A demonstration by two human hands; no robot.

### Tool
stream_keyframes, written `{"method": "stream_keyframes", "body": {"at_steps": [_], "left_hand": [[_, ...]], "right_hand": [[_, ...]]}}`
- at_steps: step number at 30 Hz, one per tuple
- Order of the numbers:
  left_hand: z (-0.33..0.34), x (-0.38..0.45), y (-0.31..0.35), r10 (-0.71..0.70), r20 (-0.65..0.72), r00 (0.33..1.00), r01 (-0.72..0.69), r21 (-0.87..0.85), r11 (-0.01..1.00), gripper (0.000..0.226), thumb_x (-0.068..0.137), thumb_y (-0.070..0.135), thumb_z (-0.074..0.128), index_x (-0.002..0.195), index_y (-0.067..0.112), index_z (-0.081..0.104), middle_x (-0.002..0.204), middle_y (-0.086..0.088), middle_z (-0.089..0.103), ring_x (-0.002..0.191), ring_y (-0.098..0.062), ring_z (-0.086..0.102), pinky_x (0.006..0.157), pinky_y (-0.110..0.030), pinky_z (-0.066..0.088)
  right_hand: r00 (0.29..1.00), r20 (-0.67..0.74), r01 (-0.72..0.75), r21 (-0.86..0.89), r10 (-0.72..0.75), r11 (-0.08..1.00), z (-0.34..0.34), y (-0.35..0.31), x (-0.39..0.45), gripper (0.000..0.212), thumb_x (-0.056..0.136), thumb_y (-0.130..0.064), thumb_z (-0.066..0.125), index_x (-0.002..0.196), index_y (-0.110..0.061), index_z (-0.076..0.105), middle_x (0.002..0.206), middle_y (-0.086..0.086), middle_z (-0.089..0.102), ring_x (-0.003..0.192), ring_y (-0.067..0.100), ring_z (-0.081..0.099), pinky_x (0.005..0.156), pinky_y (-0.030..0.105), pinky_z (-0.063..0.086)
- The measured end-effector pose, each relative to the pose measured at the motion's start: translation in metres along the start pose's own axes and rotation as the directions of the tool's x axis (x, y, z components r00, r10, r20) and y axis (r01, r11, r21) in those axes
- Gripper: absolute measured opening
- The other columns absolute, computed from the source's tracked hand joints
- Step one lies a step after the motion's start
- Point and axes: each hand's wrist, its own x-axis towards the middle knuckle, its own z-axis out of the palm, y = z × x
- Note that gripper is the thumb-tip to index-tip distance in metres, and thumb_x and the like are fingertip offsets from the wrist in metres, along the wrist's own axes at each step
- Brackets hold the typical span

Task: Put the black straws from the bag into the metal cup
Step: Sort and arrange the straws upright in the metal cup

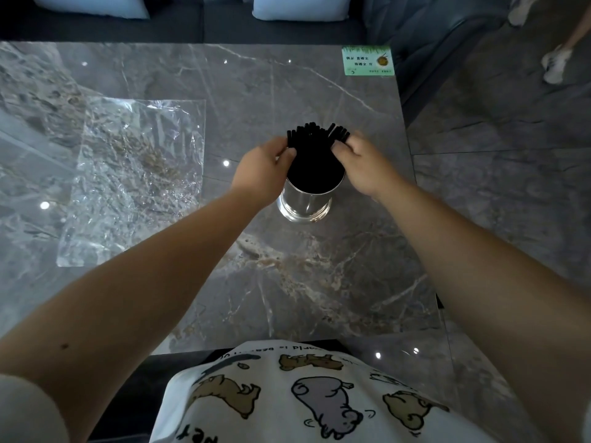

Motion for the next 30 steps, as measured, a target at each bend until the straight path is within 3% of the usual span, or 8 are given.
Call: {"method": "stream_keyframes", "body": {"at_steps": [3,5,12,15,19,25,27,30], "left_hand": [[0.002,0.001,-0.002,0.009,-0.010,1.000,-0.009,0.038,0.999,0.026,0.100,0.031,0.043,0.114,0.019,0.061,0.081,0.000,0.065,0.075,-0.018,0.059,0.058,-0.025,0.041],[0.003,0.001,-0.001,0.011,-0.012,1.000,-0.010,0.046,0.999,0.024,0.100,0.031,0.042,0.108,0.018,0.061,0.071,0.004,0.058,0.068,-0.018,0.056,0.053,-0.021,0.037],[0.011,0.003,0.007,0.003,-0.002,1.000,-0.003,0.012,1.000,0.026,0.100,0.032,0.041,0.109,0.018,0.062,0.079,-0.006,0.069,0.071,-0.020,0.067,0.063,-0.030,0.050],[0.019,0.011,0.015,-0.005,0.009,1.000,0.005,-0.031,1.000,0.025,0.100,0.033,0.042,0.108,0.023,0.063,0.080,-0.004,0.071,0.069,-0.016,0.068,0.062,-0.029,0.052],[0.030,0.025,0.025,-0.020,0.024,1.000,0.024,-0.157,0.987,0.026,0.099,0.033,0.045,0.114,0.023,0.064,0.091,-0.008,0.073,0.080,-0.019,0.070,0.076,-0.041,0.059],[0.030,0.028,0.018,-0.073,0.055,0.996,0.083,-0.213,0.974,0.047,0.096,0.046,0.046,0.138,0.024,0.050,0.127,-0.001,0.064,0.107,-0.017,0.065,0.095,-0.042,0.052],[0.024,0.020,0.005,-0.106,0.047,0.993,0.112,-0.178,0.978,0.051,0.095,0.051,0.046,0.139,0.025,0.048,0.133,0.000,0.060,0.107,-0.019,0.065,0.098,-0.042,0.050],[0.005,0.001,-0.025,-0.138,0.026,0.990,0.140,-0.113,0.984,0.048,0.094,0.053,0.045,0.133,0.026,0.053,0.127,0.000,0.063,0.104,-0.020,0.066,0.096,-0.041,0.050]], "right_hand": [[1.000,0.009,0.026,0.102,-0.028,0.994,-0.003,0.005,-0.016,0.036,0.090,-0.031,0.043,0.118,-0.019,0.061,0.120,-0.001,0.050,0.115,0.016,0.052,0.104,0.040,0.040],[0.999,0.015,0.036,0.129,-0.039,0.991,-0.001,0.013,-0.026,0.033,0.093,-0.026,0.045,0.123,-0.023,0.059,0.117,-0.003,0.049,0.105,0.010,0.053,0.095,0.033,0.043],[0.999,-0.044,0.021,0.220,-0.012,0.975,-0.004,0.019,-0.029,0.022,0.097,-0.030,0.050,0.090,-0.017,0.066,0.086,0.001,0.057,0.065,0.005,0.058,0.061,0.028,0.049],[0.996,-0.084,-0.002,0.300,0.028,0.954,-0.013,0.020,-0.024,0.022,0.097,-0.029,0.050,0.086,-0.040,0.067,0.078,-0.013,0.063,0.056,-0.004,0.056,0.053,0.016,0.049],[0.983,-0.156,-0.048,0.307,0.100,0.951,-0.025,0.024,-0.016,0.020,0.097,-0.033,0.049,0.090,-0.036,0.067,0.075,-0.011,0.065,0.052,-0.003,0.056,0.050,0.016,0.049],[0.969,-0.184,-0.105,0.302,0.166,0.947,-0.029,0.028,-0.016,0.026,0.095,-0.043,0.047,0.107,-0.029,0.067,0.075,-0.012,0.065,0.050,-0.003,0.057,0.049,0.016,0.047],[0.951,-0.252,-0.109,0.272,0.180,0.956,-0.027,0.031,-0.024,0.027,0.093,-0.052,0.045,0.096,-0.035,0.065,0.077,-0.015,0.063,0.056,-0.003,0.058,0.055,0.021,0.047],[0.857,-0.479,-0.114,0.182,0.190,0.977,-0.019,0.035,-0.042,0.033,0.091,-0.056,0.039,0.070,-0.032,0.048,0.065,-0.012,0.049,0.058,0.001,0.047,0.060,0.029,0.041]]}}
